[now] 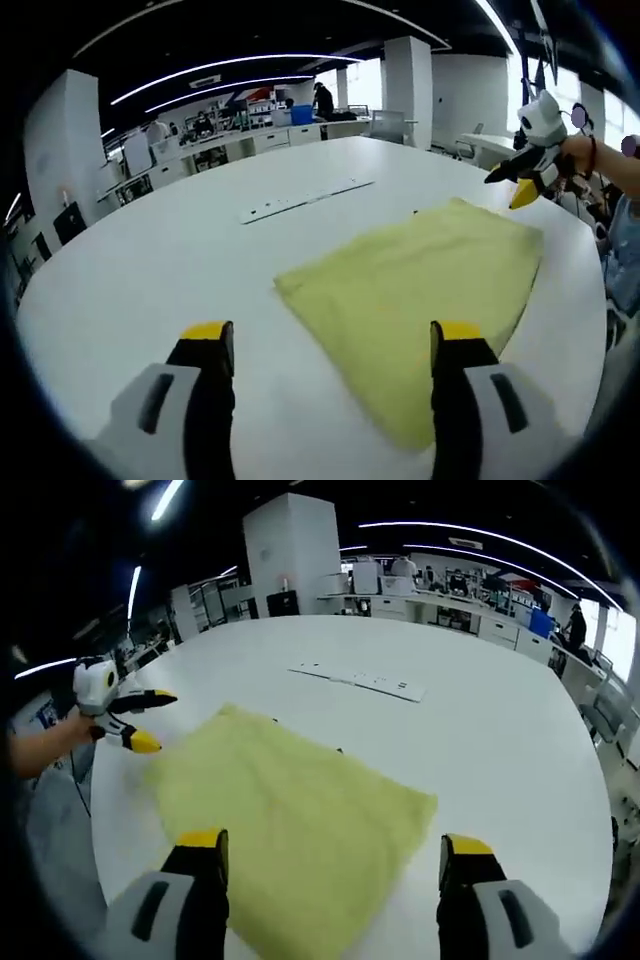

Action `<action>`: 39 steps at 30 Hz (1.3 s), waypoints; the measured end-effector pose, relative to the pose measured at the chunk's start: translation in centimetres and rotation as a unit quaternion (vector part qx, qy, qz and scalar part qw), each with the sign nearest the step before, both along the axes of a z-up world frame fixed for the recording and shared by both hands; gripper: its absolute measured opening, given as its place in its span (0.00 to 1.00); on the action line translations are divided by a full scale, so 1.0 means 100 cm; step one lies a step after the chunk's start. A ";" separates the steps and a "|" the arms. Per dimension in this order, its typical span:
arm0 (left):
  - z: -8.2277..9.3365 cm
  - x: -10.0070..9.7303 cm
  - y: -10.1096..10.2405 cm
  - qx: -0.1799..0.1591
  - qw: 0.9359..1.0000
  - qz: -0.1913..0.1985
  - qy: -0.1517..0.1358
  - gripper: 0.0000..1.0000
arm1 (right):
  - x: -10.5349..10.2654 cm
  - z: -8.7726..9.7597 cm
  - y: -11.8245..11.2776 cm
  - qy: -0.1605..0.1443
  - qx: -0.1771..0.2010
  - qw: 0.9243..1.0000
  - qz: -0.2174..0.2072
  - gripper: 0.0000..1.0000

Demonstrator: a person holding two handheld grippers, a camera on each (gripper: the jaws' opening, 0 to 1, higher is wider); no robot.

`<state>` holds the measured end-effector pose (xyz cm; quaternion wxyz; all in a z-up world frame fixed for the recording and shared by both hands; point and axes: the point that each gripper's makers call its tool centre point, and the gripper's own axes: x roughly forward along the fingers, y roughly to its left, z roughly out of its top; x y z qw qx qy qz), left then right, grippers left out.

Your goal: Fold the garment on the visible template until the final outline fits inside the template.

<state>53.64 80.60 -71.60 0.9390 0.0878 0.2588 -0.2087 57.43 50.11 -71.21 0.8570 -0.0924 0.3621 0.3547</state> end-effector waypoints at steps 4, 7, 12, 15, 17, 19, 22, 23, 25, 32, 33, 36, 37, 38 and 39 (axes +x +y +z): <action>0.003 -0.015 0.000 -0.005 1.000 -0.007 -0.002 0.84 | -0.018 -0.001 -0.004 0.003 -0.001 1.000 0.014 0.87; 0.003 -0.024 -0.001 -0.010 1.000 -0.011 -0.002 0.86 | -0.029 -0.001 -0.008 0.006 0.001 1.000 0.022 0.87; -0.001 -0.041 -0.006 -0.030 0.999 -0.021 0.009 0.88 | -0.048 -0.001 -0.012 0.008 0.002 0.999 0.033 0.86; -0.005 -0.053 -0.010 -0.044 0.998 -0.028 0.021 0.86 | -0.059 -0.003 -0.017 0.010 -0.001 0.999 0.040 0.85; -0.007 -0.058 -0.011 -0.052 0.998 -0.028 0.024 0.85 | -0.064 -0.004 -0.022 0.011 -0.003 0.999 0.040 0.85; -0.010 -0.064 -0.011 -0.049 0.998 -0.028 0.030 0.83 | -0.069 -0.005 -0.027 0.011 -0.003 0.999 0.037 0.84; -0.015 -0.069 -0.009 -0.047 0.998 -0.027 0.038 0.79 | -0.076 -0.007 -0.032 0.014 0.001 0.999 0.032 0.81; -0.017 -0.072 -0.009 -0.046 0.998 -0.027 0.042 0.77 | -0.077 -0.008 -0.034 0.015 0.002 0.999 0.031 0.80; -0.020 -0.077 -0.009 -0.046 0.997 -0.027 0.048 0.73 | -0.081 -0.011 -0.037 0.017 0.003 0.999 0.029 0.76; -0.027 -0.087 -0.010 -0.047 0.997 -0.032 0.061 0.53 | -0.099 -0.024 -0.045 0.025 0.004 0.999 0.045 0.45; -0.027 -0.088 -0.010 -0.048 0.996 -0.032 0.062 0.51 | -0.101 -0.026 -0.046 0.026 0.005 0.999 0.046 0.41; -0.028 -0.089 -0.011 -0.051 0.996 -0.032 0.063 0.42 | -0.105 -0.031 -0.049 0.030 0.006 0.999 0.040 0.33; -0.029 -0.089 -0.012 -0.052 0.996 -0.032 0.064 0.40 | -0.105 -0.034 -0.051 0.030 0.006 0.999 0.038 0.32; -0.029 -0.089 -0.012 -0.053 0.996 -0.031 0.064 0.37 | -0.105 -0.035 -0.052 0.031 0.006 0.999 0.035 0.30; -0.030 -0.089 -0.012 -0.052 0.996 -0.031 0.065 0.35 | -0.105 -0.038 -0.054 0.033 0.007 0.999 0.030 0.29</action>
